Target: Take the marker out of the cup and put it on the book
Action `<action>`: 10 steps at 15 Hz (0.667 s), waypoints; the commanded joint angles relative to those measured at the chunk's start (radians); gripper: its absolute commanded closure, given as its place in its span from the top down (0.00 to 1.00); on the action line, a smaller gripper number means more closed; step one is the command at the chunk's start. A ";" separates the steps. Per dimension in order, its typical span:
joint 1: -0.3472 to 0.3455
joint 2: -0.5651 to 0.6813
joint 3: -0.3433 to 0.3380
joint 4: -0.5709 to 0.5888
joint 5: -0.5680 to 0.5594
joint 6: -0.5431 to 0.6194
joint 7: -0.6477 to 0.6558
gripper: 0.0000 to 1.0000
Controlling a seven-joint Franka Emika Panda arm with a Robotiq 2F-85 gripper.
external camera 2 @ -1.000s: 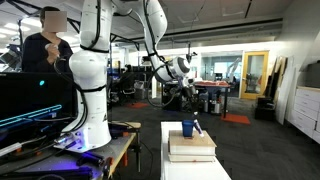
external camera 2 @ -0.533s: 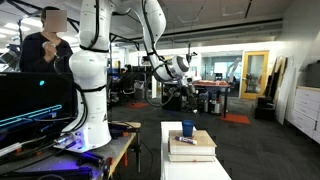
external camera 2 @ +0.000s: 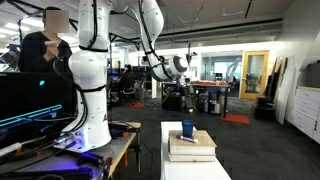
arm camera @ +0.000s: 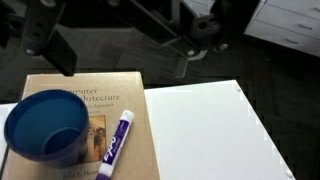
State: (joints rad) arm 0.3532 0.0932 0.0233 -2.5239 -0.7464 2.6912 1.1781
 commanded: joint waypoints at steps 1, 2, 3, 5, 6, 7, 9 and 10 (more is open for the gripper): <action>-0.077 -0.023 0.081 -0.048 0.240 0.020 -0.222 1.00; -0.035 0.000 0.041 -0.015 0.142 0.004 -0.124 1.00; -0.047 0.000 0.055 -0.020 0.194 0.004 -0.175 1.00; -0.056 0.000 0.064 -0.022 0.217 0.004 -0.197 1.00; -0.057 0.000 0.064 -0.023 0.218 0.004 -0.198 1.00; -0.057 0.000 0.065 -0.023 0.219 0.004 -0.198 1.00; -0.057 0.000 0.065 -0.024 0.220 0.004 -0.198 1.00; -0.057 0.000 0.065 -0.024 0.220 0.004 -0.198 1.00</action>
State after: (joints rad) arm 0.2962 0.0934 0.0884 -2.5478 -0.5265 2.6954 0.9803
